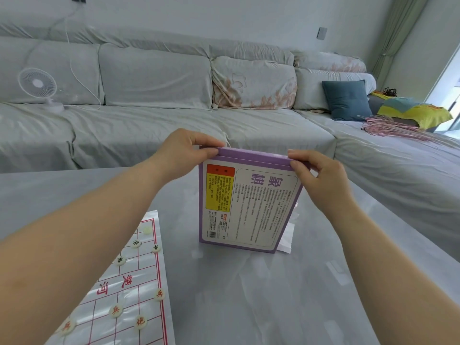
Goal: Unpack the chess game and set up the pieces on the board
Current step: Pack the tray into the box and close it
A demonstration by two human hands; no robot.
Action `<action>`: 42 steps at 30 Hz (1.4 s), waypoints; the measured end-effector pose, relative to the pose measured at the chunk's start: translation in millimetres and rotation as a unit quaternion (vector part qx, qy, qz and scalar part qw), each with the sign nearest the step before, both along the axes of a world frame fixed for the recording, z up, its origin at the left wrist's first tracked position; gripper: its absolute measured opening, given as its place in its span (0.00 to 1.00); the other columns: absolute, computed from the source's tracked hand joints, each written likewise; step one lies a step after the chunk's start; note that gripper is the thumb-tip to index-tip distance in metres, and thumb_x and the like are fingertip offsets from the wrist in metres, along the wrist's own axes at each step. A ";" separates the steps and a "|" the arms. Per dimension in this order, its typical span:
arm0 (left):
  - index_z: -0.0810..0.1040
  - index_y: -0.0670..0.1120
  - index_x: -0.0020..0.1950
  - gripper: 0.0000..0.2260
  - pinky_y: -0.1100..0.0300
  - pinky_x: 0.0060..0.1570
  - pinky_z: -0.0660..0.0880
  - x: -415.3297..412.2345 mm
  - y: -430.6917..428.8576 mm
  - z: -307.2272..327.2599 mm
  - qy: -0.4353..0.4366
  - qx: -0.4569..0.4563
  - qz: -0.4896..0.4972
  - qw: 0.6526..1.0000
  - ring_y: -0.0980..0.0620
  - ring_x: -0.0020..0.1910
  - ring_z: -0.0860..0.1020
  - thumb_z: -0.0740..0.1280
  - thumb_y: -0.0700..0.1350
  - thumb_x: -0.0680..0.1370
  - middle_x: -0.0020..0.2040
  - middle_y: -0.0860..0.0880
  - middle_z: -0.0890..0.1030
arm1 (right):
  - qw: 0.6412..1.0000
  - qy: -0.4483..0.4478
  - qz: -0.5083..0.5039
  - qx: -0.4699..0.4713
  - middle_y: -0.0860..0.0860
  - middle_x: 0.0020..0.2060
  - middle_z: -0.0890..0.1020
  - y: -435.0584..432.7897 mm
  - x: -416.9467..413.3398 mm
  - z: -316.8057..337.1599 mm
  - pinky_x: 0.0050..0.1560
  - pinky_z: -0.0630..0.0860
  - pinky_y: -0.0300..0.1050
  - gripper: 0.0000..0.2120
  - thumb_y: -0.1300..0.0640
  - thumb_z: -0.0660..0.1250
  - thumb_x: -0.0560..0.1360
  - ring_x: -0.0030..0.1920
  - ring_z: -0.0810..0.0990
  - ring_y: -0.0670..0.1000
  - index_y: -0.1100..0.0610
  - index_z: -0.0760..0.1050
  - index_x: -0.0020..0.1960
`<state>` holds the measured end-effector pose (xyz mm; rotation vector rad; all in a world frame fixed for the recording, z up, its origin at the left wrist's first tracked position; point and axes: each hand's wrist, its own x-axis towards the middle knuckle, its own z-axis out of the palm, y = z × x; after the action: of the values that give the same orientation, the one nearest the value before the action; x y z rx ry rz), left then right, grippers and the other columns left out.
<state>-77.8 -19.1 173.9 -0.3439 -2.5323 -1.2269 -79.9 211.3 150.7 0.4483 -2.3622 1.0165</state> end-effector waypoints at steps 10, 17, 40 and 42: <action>0.79 0.36 0.53 0.21 0.46 0.52 0.74 3.1 -3.9 -46.6 0.270 -0.315 0.055 0.908 0.41 0.50 0.80 0.56 0.51 0.78 0.51 0.39 0.81 | 0.980 0.116 -0.038 0.159 0.62 0.56 0.79 -3.0 1.4 -29.0 0.58 0.65 0.50 0.17 0.57 0.59 0.74 0.58 0.76 0.64 0.65 0.77 0.57; 0.64 0.47 0.68 0.21 0.60 0.56 0.66 16.1 25.8 -29.2 -0.055 0.145 0.109 0.982 0.53 0.60 0.69 0.62 0.51 0.77 0.65 0.49 0.68 | 0.985 -0.032 -0.001 -0.170 0.44 0.50 0.77 -16.2 19.7 -18.9 0.55 0.68 0.41 0.10 0.55 0.60 0.77 0.54 0.73 0.47 0.50 0.78 0.40; 0.76 0.39 0.44 0.04 0.65 0.23 0.75 161.5 27.1 -97.0 -0.420 0.464 0.060 0.777 0.53 0.25 0.79 0.62 0.37 0.76 0.29 0.45 0.81 | 0.695 -0.463 0.072 -0.546 0.57 0.37 0.83 15.8 145.6 -83.1 0.28 0.76 0.36 0.09 0.68 0.57 0.75 0.29 0.80 0.48 0.65 0.74 0.52; 0.77 0.41 0.44 0.05 0.63 0.27 0.78 164.6 26.0 -100.2 -0.435 0.450 0.039 0.779 0.52 0.27 0.80 0.62 0.38 0.76 0.32 0.45 0.82 | 0.696 -0.456 0.095 -0.547 0.57 0.40 0.83 19.1 150.1 -88.2 0.29 0.77 0.36 0.10 0.67 0.57 0.75 0.31 0.81 0.49 0.64 0.74 0.53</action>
<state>86.7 6.9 73.7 0.7067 -2.0401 -2.7972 70.2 230.5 62.4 -0.4081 -1.7739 2.9468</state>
